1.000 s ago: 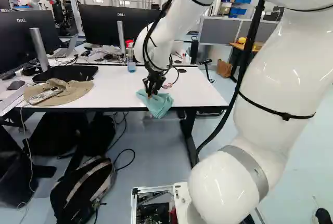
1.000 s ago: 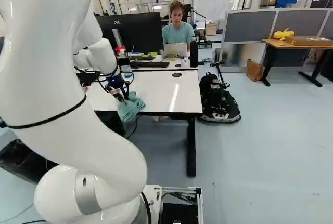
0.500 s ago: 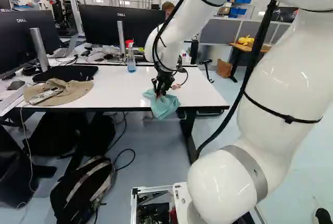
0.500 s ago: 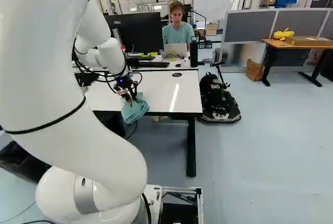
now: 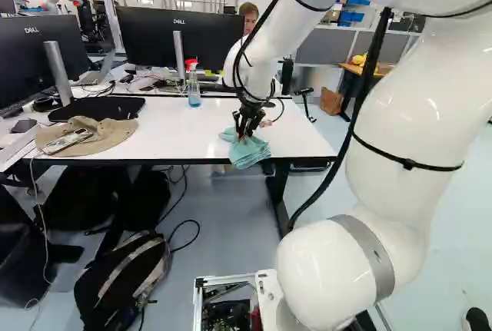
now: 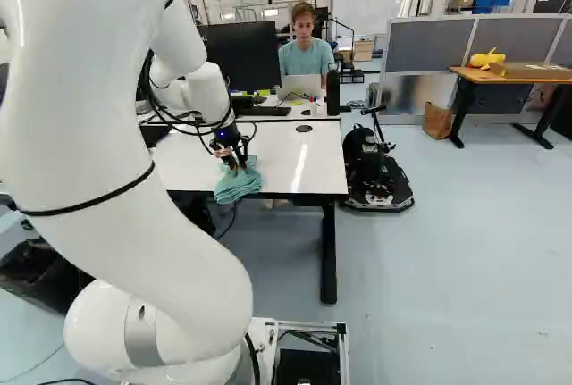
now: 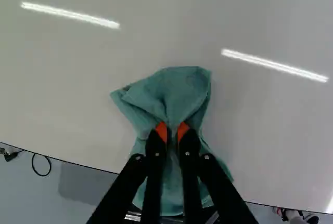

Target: Clean the table with the green towel

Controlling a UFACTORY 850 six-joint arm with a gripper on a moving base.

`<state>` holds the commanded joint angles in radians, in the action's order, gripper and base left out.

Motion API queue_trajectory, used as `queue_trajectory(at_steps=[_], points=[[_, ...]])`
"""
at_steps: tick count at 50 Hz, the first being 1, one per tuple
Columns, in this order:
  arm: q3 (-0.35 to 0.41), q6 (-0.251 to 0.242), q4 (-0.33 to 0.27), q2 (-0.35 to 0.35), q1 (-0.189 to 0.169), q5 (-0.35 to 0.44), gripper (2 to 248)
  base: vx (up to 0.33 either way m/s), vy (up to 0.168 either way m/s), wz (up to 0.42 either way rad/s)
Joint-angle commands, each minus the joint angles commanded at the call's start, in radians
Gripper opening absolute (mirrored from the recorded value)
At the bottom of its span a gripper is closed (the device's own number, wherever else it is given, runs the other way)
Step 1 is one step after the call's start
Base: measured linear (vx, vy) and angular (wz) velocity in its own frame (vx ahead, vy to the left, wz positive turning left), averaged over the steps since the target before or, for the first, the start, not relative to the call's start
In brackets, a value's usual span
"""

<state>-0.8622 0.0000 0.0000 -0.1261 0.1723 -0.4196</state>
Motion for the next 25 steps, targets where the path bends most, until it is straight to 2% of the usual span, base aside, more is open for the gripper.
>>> queue_trajectory(at_steps=[9,25], points=[[-0.044,0.0,0.0,-0.039,0.001,0.0,42,0.0,0.0,0.0],[-0.112,0.0,0.0,-0.096,0.04,0.0,42,0.0,0.0,0.0]])
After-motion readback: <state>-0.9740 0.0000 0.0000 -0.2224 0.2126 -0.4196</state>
